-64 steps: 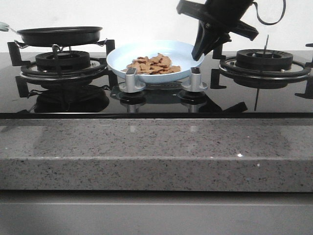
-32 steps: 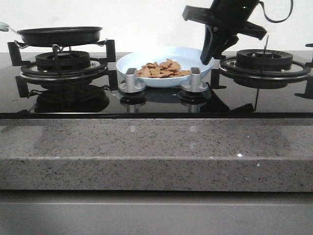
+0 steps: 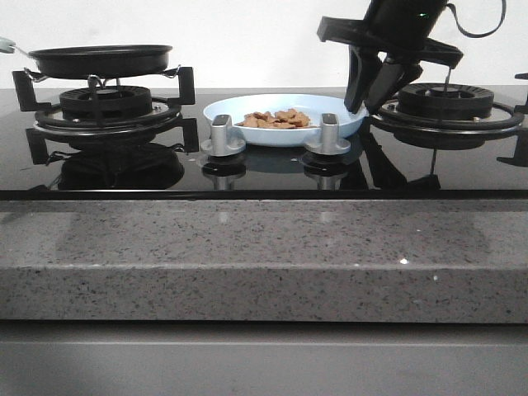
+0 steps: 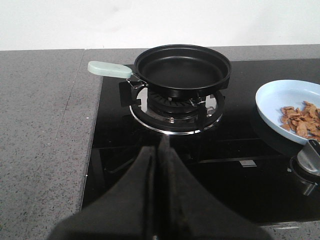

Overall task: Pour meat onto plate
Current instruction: 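Open the right gripper and lift it away from the plate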

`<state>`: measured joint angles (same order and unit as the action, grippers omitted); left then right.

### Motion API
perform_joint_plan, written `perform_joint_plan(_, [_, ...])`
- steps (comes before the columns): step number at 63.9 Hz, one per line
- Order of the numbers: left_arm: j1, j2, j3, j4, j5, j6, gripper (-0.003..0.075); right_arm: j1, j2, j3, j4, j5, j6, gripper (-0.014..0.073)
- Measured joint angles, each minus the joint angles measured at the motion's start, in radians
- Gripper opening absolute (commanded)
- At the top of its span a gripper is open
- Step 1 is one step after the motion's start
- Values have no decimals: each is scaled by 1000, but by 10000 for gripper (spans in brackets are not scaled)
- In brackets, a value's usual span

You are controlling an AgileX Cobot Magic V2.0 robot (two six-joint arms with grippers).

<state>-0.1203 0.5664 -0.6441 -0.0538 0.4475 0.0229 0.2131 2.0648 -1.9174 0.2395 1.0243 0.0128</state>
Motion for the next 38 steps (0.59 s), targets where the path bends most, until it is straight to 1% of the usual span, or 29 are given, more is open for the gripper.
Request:
perform_joint_plan(17, [0, 0, 0, 0, 0, 0, -20, -3, -47, 0, -23, 7, 0, 242])
perform_joint_plan(24, [0, 0, 0, 0, 0, 0, -20, -3, -83, 0, -31, 28, 0, 149])
perform_joint_plan(33, [0, 0, 0, 0, 0, 0, -20, -3, -123, 0, -40, 66, 0, -8])
perform_joint_plan(36, [0, 0, 0, 0, 0, 0, -20, -3, -131, 0, -44, 74, 0, -76])
perform_joint_plan(38, [0, 0, 0, 0, 0, 0, -20, -3, -137, 0, -46, 82, 0, -68])
